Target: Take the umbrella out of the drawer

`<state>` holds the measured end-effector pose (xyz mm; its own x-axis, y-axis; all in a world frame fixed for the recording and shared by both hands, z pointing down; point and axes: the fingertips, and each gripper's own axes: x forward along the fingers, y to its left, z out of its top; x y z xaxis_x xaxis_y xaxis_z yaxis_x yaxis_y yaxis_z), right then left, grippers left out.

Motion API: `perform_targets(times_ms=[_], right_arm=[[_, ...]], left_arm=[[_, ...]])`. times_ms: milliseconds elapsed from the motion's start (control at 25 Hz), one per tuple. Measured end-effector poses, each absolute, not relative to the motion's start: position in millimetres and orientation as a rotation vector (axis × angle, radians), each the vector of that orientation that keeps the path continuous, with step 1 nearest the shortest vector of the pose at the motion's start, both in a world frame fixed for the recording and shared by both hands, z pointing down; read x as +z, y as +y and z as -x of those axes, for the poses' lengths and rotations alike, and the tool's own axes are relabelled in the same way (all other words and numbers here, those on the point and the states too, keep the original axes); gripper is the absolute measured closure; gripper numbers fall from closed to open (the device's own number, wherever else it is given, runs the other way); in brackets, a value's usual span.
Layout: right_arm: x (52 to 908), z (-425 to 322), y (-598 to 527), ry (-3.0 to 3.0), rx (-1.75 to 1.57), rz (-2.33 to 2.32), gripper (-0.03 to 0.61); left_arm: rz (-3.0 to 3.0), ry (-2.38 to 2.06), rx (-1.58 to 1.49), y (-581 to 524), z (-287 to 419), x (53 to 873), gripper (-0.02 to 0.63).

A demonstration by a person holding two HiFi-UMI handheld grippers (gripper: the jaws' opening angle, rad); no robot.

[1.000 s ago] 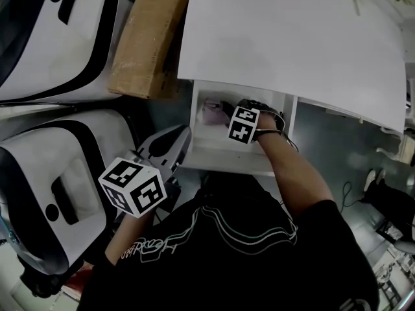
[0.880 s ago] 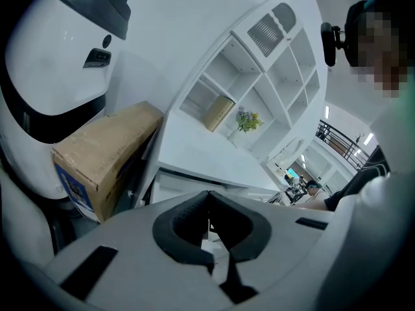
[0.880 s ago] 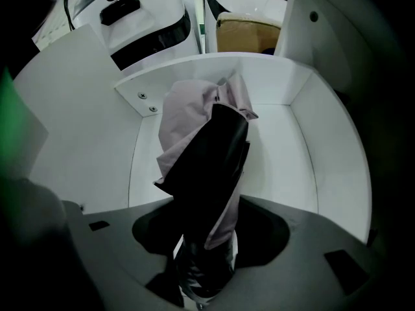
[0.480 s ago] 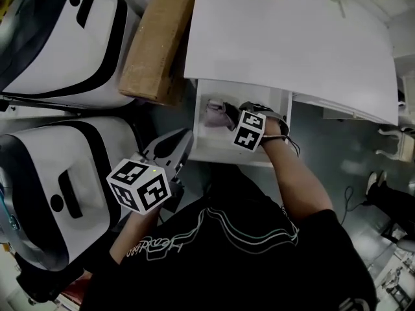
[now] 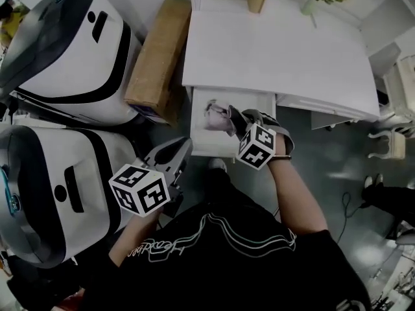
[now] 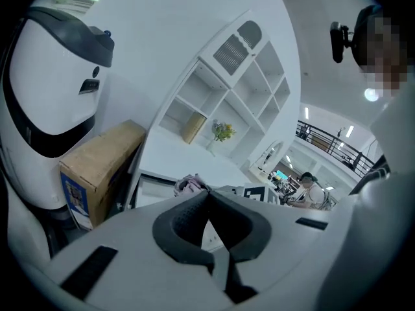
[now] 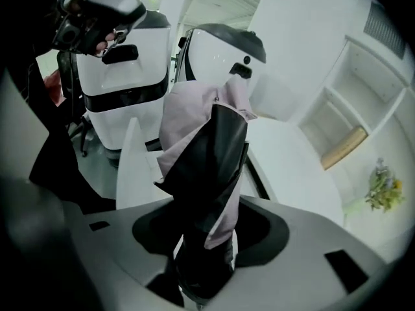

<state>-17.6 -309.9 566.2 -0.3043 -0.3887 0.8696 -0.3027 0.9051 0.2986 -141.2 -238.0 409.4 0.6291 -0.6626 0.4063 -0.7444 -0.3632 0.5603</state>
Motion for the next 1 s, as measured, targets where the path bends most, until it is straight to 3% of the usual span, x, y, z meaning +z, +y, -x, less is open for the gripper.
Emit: perform_targets(times_ms=[480, 1000], right_arm=[[387.9, 18.2, -212.7, -2.311, -0.008, -0.838, 0.362], [316.7, 22.1, -121.0, -2.708, 0.285, -0.973, 0.362]], left_arm=[[-2.265, -1.127, 0.093, -151.5, 136.0, 330.9, 0.595], [-2.373, -1.112, 0.028, -100.5, 129.8, 291.4, 0.595]])
